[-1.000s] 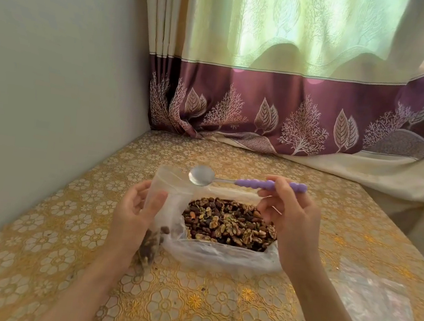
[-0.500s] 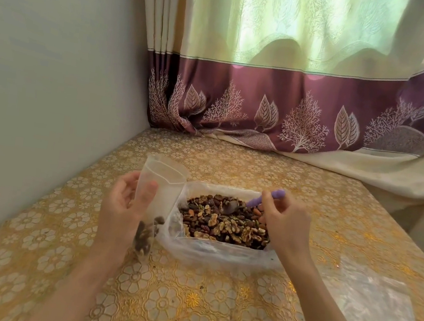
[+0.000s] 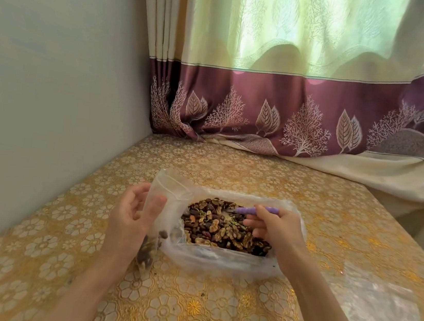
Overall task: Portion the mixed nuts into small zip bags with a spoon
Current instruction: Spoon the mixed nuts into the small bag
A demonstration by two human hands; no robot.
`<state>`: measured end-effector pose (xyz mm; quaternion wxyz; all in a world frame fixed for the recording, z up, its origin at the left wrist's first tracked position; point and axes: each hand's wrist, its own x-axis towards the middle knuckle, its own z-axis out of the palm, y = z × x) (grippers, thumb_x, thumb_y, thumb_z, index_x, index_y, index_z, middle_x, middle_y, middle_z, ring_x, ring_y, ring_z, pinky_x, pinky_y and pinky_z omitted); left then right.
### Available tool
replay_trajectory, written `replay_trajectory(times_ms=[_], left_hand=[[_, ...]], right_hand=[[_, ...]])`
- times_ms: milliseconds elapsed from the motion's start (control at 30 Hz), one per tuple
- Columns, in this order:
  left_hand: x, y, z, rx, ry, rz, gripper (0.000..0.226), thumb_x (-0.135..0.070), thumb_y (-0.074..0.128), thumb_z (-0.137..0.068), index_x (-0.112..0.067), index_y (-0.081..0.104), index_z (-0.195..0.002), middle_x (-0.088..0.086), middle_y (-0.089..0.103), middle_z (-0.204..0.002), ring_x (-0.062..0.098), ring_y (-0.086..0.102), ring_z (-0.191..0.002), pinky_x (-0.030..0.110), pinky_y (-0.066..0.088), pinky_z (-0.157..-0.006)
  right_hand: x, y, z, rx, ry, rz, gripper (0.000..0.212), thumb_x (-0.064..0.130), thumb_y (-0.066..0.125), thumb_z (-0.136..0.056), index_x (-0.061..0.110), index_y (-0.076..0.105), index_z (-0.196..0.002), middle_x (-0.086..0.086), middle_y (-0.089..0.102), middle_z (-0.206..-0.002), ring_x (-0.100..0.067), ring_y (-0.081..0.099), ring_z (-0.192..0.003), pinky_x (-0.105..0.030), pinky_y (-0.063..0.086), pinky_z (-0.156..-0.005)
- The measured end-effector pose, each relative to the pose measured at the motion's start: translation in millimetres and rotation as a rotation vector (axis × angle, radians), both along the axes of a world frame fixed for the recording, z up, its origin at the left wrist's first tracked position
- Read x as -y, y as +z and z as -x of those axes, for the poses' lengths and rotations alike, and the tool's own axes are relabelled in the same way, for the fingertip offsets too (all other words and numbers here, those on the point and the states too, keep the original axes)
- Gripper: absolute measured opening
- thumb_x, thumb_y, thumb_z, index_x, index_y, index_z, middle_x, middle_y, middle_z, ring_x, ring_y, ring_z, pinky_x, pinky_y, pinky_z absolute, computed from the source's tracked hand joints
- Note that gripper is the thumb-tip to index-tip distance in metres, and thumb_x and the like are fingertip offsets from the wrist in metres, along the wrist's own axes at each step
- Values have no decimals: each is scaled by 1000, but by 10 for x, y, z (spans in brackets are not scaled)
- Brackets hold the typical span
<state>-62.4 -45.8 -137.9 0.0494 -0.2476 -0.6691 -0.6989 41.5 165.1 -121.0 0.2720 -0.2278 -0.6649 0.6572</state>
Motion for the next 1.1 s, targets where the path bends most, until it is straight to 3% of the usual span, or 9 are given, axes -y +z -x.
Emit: replay_trajectory(times_ms=[67, 200, 267, 333, 533, 700, 933, 1100], left_hand=[[-8, 1, 6, 8, 7, 8, 44, -69, 62, -64, -43, 57, -100, -16, 67, -103, 0, 63, -92, 22, 49, -75], [-26, 6, 1, 3, 17, 8, 25, -56, 62, -71, -46, 56, -93, -30, 65, -93, -7, 63, -83, 9, 49, -59], [-16, 5, -7, 11, 19, -1, 27, -56, 61, -70, -44, 56, -94, -29, 65, -93, -5, 64, -82, 7, 47, -59], [-5, 10, -9, 24, 16, -5, 27, -58, 62, -69, -46, 57, -93, -27, 66, -94, -4, 64, -83, 8, 48, -59], [23, 37, 15, 31, 4, 11, 35, -72, 63, -58, -56, 58, -88, -22, 66, -98, 0, 64, -86, 20, 51, -64], [8, 11, 36, 56, -28, 114, 50, -71, 64, -64, -38, 59, -101, -12, 67, -101, 5, 64, -92, 22, 51, -72], [-23, -17, 38, 52, 0, 153, 59, -77, 58, -53, -41, 56, -100, -13, 64, -106, 9, 61, -100, 35, 50, -87], [-58, -28, 2, 60, 3, 134, 43, -71, 61, -67, -44, 53, -99, -18, 63, -101, 2, 60, -95, 23, 48, -77]], right_hand=[[4, 22, -18, -1, 20, 38, 33, 8, 49, -96, 5, 71, -73, -4, 76, -82, -15, 63, -69, -17, 49, -49], [-56, 66, -40, -5, -49, 49, 44, 2, 47, -92, 8, 72, -57, -9, 75, -77, -15, 61, -65, -17, 45, -45], [-82, 85, -49, -19, -85, 46, 33, 2, 48, -91, 4, 71, -69, -10, 74, -75, -12, 58, -57, -16, 41, -41], [-104, 101, -63, -41, -114, 53, 21, 2, 49, -91, -3, 65, -79, -12, 74, -75, -12, 55, -53, -16, 38, -39], [-120, 156, -104, -116, -145, 103, 19, 0, 49, -91, -6, 62, -79, -15, 72, -71, -14, 49, -52, -14, 34, -36], [-67, 224, -121, -192, -121, 98, 19, 2, 47, -93, -6, 59, -80, -17, 72, -73, -14, 47, -50, -15, 32, -35], [116, 476, -164, -358, -30, 48, 29, 9, 47, -95, -1, 61, -71, -13, 73, -71, -10, 50, -48, -16, 34, -37], [402, 494, -127, -358, 96, -99, 29, 10, 49, -96, 0, 63, -72, -9, 74, -74, -12, 54, -52, -18, 37, -40]])
